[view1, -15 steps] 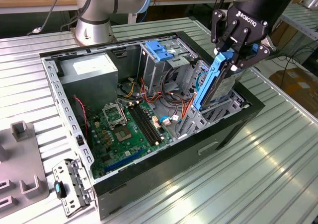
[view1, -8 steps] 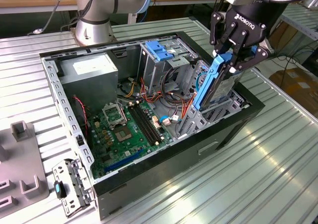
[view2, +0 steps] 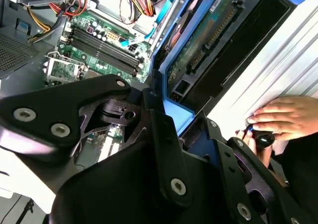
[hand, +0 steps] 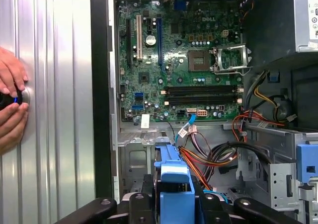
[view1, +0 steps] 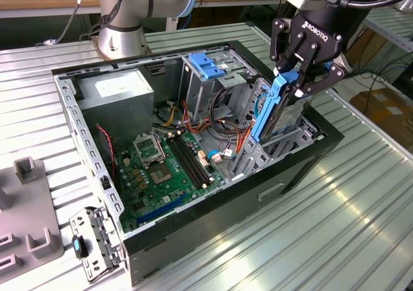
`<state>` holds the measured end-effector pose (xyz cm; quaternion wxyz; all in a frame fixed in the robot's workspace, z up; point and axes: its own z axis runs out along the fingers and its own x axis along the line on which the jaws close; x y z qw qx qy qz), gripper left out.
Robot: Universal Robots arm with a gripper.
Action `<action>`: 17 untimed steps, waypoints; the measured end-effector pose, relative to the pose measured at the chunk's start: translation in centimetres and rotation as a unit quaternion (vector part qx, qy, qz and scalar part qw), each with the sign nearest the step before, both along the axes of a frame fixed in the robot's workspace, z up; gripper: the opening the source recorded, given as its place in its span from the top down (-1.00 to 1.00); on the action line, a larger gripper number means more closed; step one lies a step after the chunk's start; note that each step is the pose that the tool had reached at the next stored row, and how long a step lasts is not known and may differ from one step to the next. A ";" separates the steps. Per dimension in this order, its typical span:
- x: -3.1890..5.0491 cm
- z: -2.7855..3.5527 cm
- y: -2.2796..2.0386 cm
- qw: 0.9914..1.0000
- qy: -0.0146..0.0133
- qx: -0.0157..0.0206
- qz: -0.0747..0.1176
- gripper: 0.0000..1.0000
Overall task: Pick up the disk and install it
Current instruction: 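Insert the disk into the insertion slot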
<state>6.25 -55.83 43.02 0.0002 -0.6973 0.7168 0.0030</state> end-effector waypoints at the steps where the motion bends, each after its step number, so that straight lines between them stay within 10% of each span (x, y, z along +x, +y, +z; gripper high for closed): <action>1: 0.00 0.00 0.00 1.000 0.000 0.000 0.000 0.25; 17: 0.05 -0.04 0.00 1.000 0.000 0.000 0.000 0.11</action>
